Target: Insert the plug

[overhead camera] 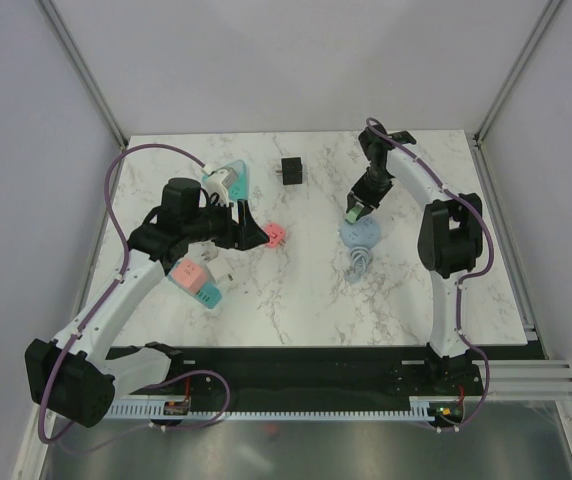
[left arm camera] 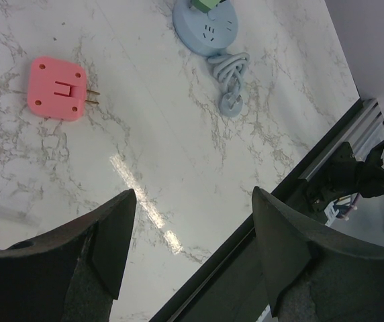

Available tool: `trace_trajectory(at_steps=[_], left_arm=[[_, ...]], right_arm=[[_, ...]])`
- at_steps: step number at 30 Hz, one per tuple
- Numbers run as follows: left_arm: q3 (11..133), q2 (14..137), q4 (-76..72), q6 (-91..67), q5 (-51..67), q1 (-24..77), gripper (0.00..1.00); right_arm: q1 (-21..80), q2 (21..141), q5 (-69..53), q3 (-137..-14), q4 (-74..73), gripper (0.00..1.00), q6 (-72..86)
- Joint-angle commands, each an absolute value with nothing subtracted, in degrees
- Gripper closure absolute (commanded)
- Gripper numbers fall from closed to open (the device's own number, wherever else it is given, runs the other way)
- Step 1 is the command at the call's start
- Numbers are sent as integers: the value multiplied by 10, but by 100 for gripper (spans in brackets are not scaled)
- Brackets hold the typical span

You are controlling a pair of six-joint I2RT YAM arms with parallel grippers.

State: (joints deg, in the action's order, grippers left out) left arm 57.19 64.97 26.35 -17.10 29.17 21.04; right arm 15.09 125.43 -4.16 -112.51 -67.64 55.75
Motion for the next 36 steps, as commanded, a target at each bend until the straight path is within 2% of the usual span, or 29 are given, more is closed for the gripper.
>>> trace_trajectory(at_steps=[1, 14, 36], left_arm=[[575, 635, 236, -172, 307, 213, 23], [571, 632, 233, -173, 308, 213, 23], [567, 635, 228, -176, 317, 213, 23]], right_arm=[[134, 1251, 21, -1105, -672, 100, 548], [130, 1245, 2, -1120, -652, 100, 534], [128, 1180, -39, -1067, -621, 100, 565]])
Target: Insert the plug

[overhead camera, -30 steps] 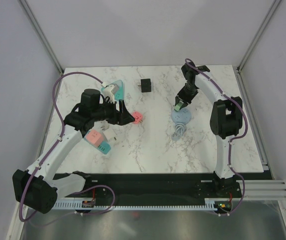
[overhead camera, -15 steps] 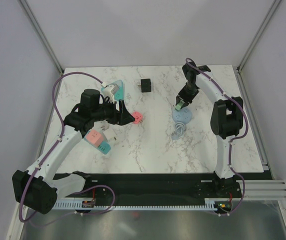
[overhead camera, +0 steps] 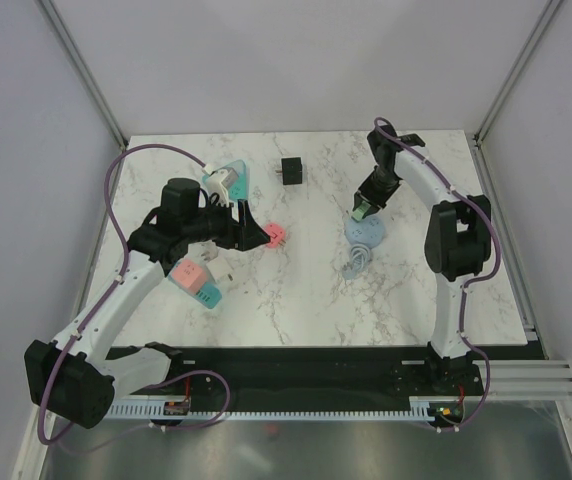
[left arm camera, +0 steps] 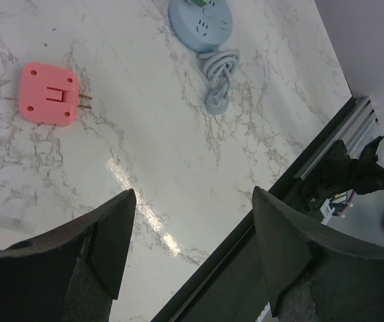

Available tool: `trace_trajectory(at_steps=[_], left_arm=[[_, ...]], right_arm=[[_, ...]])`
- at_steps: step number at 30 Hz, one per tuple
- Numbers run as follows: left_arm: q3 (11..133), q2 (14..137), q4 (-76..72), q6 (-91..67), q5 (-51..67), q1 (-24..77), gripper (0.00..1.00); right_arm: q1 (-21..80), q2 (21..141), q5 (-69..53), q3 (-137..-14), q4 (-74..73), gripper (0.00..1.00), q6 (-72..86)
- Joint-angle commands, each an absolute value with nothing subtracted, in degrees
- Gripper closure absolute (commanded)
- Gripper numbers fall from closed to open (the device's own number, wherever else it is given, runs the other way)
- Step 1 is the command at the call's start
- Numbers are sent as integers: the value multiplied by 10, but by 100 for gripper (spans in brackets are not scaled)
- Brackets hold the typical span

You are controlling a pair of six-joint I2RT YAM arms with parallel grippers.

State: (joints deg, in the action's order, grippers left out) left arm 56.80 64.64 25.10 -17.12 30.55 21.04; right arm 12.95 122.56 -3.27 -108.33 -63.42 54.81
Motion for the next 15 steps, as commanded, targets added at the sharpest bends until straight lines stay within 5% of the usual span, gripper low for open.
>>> trace_trajectory(at_steps=[1, 15], left_arm=[[566, 635, 228, -176, 316, 213, 23], [564, 630, 227, -175, 314, 213, 23]], right_arm=[[127, 1173, -38, -1062, -617, 100, 569], [128, 1174, -36, -1035, -592, 100, 578]])
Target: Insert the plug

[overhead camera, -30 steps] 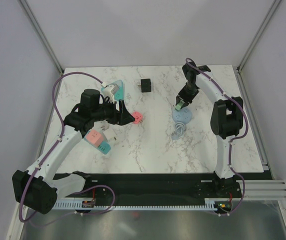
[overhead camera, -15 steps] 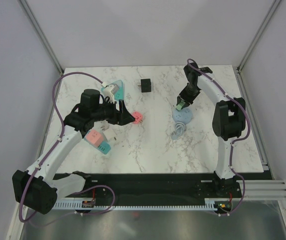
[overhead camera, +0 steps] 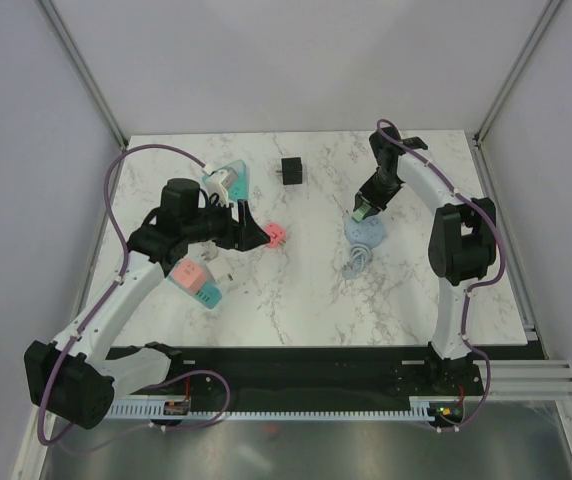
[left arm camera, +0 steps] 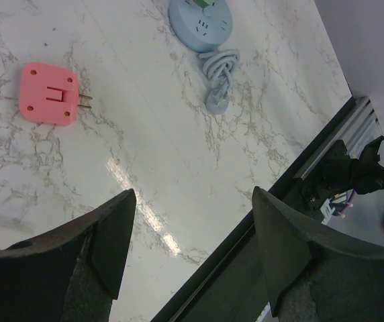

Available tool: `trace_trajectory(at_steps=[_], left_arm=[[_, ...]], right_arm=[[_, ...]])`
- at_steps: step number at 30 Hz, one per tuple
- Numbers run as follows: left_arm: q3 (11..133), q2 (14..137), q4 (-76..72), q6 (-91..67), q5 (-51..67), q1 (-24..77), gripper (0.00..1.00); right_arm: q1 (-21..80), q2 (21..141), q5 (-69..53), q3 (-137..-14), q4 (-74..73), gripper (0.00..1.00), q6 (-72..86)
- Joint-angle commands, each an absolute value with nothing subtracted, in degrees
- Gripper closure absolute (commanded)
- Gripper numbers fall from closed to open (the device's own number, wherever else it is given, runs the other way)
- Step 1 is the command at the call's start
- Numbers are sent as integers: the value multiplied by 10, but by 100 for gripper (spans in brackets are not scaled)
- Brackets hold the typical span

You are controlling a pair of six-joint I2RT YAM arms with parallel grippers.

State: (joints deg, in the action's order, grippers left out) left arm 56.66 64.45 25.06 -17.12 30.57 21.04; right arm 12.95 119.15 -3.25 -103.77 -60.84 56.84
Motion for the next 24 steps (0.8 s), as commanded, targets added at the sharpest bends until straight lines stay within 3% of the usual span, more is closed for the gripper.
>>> trace_trajectory(at_steps=[1, 24], left_arm=[[564, 630, 227, -175, 310, 213, 23], [565, 632, 227, -174, 310, 213, 23]], right_arm=[[128, 1176, -30, -1034, -591, 100, 579], [121, 1188, -10, -1007, -589, 100, 576]])
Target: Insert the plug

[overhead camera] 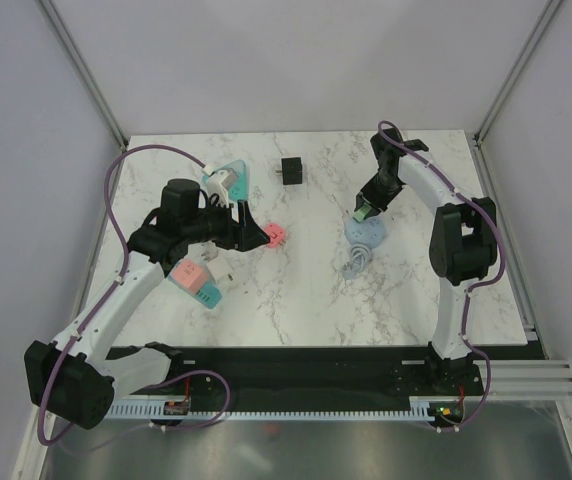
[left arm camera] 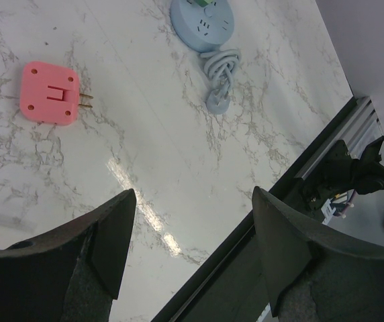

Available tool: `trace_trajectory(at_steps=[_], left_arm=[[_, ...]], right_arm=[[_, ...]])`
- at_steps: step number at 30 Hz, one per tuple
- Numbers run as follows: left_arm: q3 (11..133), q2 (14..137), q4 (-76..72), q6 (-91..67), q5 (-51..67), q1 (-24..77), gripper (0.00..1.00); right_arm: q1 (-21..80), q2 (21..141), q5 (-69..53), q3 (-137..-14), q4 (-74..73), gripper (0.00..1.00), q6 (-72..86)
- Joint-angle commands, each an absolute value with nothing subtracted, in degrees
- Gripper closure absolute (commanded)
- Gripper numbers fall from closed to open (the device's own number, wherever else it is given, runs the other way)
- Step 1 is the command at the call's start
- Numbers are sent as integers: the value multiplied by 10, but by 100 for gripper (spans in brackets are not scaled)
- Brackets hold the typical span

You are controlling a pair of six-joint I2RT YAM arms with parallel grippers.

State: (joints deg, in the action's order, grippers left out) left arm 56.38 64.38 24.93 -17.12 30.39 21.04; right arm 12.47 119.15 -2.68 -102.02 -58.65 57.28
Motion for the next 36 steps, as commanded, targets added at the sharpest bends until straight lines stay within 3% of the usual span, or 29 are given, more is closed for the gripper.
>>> trace_trajectory(at_steps=[1, 11, 36], left_arm=[[565, 630, 227, -174, 309, 213, 23], [567, 634, 226, -178, 318, 214, 23], [563, 622, 226, -174, 295, 214, 23]], right_arm=[[121, 1187, -8, -1006, -589, 100, 576], [142, 1176, 39, -985, -589, 100, 611], [178, 1286, 51, -973, -573, 100, 593]])
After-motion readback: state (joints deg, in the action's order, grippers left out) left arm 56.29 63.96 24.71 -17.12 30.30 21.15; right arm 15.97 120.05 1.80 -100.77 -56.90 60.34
